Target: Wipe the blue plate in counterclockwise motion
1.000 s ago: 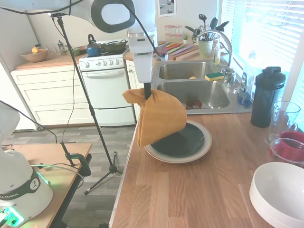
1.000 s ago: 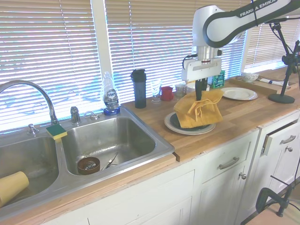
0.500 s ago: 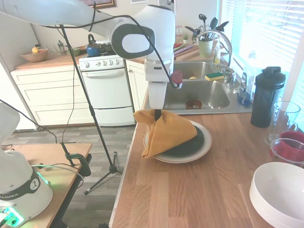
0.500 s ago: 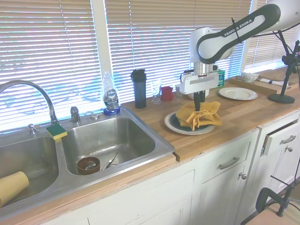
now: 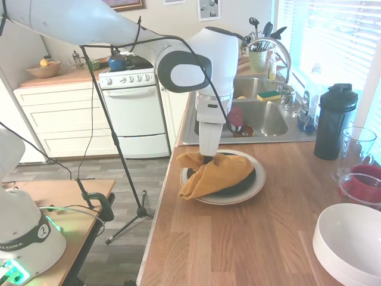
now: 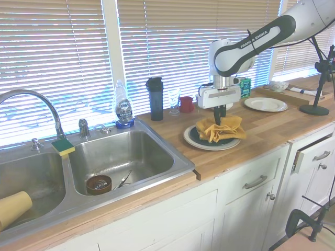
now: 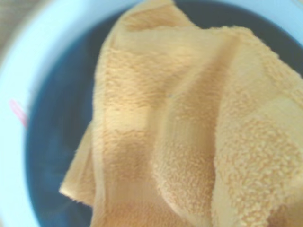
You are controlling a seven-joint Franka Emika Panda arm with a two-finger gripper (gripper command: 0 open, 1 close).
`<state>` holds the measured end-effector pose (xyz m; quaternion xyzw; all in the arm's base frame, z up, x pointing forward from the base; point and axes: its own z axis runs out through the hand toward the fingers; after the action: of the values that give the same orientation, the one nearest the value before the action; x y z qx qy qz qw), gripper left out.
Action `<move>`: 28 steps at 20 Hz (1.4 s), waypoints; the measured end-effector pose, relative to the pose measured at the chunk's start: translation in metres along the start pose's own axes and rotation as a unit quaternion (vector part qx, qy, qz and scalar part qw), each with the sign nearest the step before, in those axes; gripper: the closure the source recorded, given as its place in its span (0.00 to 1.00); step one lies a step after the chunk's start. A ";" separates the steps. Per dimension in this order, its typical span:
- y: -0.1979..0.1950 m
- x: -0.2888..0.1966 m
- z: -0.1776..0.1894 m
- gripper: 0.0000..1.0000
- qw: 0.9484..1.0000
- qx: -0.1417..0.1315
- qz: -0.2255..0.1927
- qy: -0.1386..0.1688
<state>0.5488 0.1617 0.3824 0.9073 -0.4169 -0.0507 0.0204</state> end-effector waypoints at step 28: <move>0.070 -0.028 0.021 1.00 0.998 0.030 -0.028 0.045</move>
<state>0.4752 0.1372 0.3689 0.9201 -0.3916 0.0025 0.0107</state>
